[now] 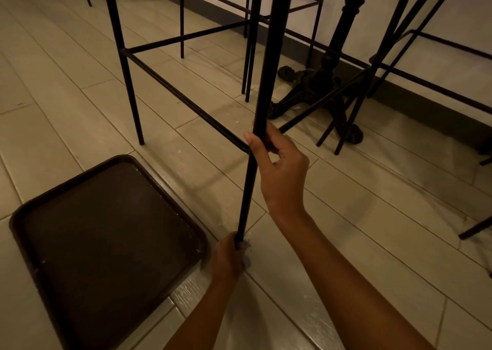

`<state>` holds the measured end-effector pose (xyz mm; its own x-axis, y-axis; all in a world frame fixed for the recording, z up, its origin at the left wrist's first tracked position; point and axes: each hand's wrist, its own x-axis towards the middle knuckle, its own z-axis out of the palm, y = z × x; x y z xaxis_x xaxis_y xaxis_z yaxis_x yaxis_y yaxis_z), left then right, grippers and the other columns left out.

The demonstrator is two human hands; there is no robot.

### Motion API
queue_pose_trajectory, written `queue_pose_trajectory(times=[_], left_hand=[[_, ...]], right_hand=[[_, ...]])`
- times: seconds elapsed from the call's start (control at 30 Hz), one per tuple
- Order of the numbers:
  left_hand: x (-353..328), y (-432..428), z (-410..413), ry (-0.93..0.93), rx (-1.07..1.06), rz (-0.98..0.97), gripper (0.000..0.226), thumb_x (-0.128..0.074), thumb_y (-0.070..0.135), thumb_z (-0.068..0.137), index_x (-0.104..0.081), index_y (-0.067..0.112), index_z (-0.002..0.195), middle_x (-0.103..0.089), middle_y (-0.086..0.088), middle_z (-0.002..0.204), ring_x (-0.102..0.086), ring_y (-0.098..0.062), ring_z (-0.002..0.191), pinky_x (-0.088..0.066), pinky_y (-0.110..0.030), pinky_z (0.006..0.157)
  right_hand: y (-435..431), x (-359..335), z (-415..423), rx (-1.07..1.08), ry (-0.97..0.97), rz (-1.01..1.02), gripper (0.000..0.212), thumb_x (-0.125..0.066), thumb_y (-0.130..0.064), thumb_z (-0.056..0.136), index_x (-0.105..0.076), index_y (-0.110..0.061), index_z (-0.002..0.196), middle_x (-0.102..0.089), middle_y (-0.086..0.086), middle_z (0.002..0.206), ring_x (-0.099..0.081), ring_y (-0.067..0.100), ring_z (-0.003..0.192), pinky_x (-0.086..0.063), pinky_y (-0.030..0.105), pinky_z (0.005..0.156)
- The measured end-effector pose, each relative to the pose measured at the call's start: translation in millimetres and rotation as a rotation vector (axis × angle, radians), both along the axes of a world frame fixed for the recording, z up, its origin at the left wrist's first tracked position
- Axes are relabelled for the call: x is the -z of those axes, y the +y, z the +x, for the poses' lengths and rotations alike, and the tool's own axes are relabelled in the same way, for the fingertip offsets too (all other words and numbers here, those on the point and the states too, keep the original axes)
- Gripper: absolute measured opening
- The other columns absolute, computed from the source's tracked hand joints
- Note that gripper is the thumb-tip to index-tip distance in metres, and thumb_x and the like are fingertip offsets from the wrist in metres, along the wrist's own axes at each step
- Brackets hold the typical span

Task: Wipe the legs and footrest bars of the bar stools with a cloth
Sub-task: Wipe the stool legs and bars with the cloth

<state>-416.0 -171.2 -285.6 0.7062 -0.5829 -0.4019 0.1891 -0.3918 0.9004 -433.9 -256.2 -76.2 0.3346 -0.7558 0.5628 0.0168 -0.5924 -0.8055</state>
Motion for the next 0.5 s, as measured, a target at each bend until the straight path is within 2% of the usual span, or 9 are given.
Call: queue_pose_trajectory(times=[0.13, 0.27, 0.33, 0.4, 0.5], left_hand=[[-9.7, 4.8, -3.6, -0.083, 0.006, -0.042, 0.011, -0.063, 0.014, 0.087, -0.061, 0.021, 0.095, -0.064, 0.005, 0.07, -0.062, 0.0, 0.053, -0.049, -0.012, 0.047], [-12.1, 3.0, -3.8, -0.127, 0.014, -0.059, 0.017, -0.062, 0.009, 0.087, -0.057, 0.021, 0.098, -0.06, 0.009, 0.071, -0.059, 0.013, 0.053, -0.044, -0.005, 0.046], [-9.6, 1.9, -2.0, -0.084, 0.013, -0.02, 0.017, -0.063, 0.008, 0.086, -0.061, 0.01, 0.103, -0.063, 0.006, 0.076, -0.061, 0.005, 0.054, -0.045, -0.005, 0.046], [-4.2, -0.3, 2.8, -0.027, 0.024, 0.029, 0.022, -0.061, 0.004, 0.087, -0.061, 0.0, 0.108, -0.064, 0.004, 0.079, -0.06, 0.004, 0.058, -0.046, -0.005, 0.047], [-5.1, -2.4, 4.3, 0.008, 0.047, 0.05, 0.023, -0.061, 0.006, 0.088, -0.061, 0.0, 0.11, -0.066, 0.004, 0.08, -0.064, 0.002, 0.061, -0.048, -0.006, 0.048]], right_hand=[[0.4, 0.5, 0.2, 0.001, 0.003, 0.011, 0.031, -0.063, -0.02, 0.085, -0.063, -0.007, 0.113, -0.068, 0.009, 0.089, -0.063, 0.016, 0.083, -0.055, 0.027, 0.074], [0.2, 1.2, 1.1, 0.009, 0.003, 0.002, 0.031, -0.063, -0.02, 0.085, -0.063, -0.006, 0.112, -0.068, 0.009, 0.089, -0.063, 0.015, 0.082, -0.054, 0.024, 0.074], [-0.3, 1.4, 0.9, 0.006, -0.003, 0.006, 0.033, -0.062, -0.023, 0.084, -0.063, -0.007, 0.113, -0.068, 0.009, 0.09, -0.063, 0.015, 0.084, -0.055, 0.026, 0.074], [0.0, 1.4, 0.6, 0.003, -0.003, 0.013, 0.033, -0.062, -0.025, 0.084, -0.063, -0.008, 0.113, -0.067, 0.009, 0.089, -0.063, 0.016, 0.084, -0.056, 0.029, 0.073], [-0.7, 1.5, 0.6, 0.009, 0.008, -0.004, 0.031, -0.063, -0.02, 0.085, -0.063, -0.007, 0.112, -0.068, 0.01, 0.087, -0.063, 0.017, 0.082, -0.056, 0.031, 0.072]])
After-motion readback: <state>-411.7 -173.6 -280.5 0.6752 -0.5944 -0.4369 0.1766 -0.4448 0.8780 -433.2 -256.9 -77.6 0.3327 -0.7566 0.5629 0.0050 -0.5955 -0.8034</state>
